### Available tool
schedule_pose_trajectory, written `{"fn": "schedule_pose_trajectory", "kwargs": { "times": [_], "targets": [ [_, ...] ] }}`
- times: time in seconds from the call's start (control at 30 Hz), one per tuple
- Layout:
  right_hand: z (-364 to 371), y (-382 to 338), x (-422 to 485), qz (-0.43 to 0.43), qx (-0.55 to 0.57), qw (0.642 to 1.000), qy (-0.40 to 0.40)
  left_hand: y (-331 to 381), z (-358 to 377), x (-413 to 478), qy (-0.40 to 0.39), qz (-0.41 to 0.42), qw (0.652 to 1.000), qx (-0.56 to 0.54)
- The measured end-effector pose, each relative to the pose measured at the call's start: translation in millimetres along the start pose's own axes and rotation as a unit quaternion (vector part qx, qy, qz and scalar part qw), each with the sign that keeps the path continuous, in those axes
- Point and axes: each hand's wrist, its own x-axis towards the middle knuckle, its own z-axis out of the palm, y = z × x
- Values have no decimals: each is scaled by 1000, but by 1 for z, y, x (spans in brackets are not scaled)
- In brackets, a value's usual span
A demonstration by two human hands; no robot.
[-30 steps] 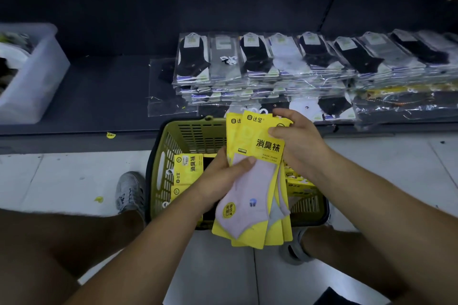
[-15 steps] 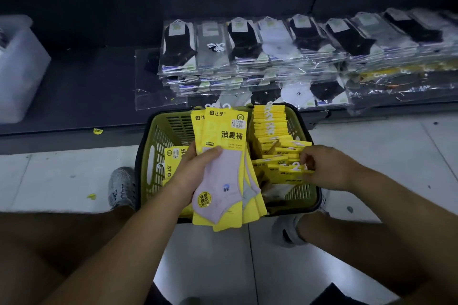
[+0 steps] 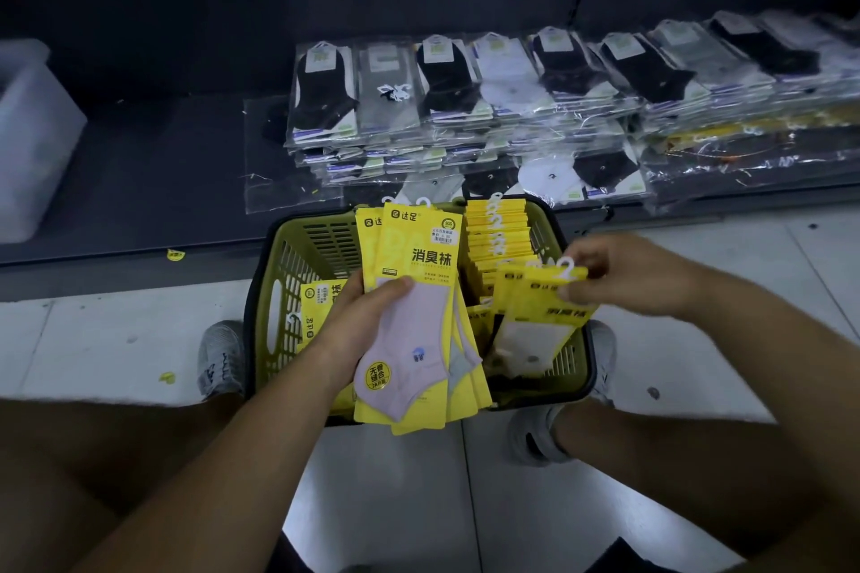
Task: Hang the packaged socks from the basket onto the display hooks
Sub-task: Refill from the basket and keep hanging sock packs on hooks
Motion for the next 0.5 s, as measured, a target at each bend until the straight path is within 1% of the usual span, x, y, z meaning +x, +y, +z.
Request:
{"fn": "schedule_pose_trajectory", "kwargs": {
  "times": [0.07,0.17,0.2,0.27,0.33,0.4,0.5],
  "targets": [
    [-18,-22,-5,-21,110,994,4,2,2,0,-1,11,1000,-5],
    [-32,-47,-2,-52,265,962,44,9,6,-3,1,45,999,13],
    [-33,-57,0,-57,293,953,56,13,7,-5,-2,57,998,22],
    [-34,-77,3,-64,301,948,78,24,10,-7,-11,89,995,49],
    [-36,-98,5,-92,289,948,98,38,11,-10,-18,124,988,86],
    [-41,-119,6,-120,284,947,92,49,9,-12,-17,156,981,116],
    [-47,-147,8,-136,292,944,78,59,7,-16,-13,191,973,129]
  ]
}}
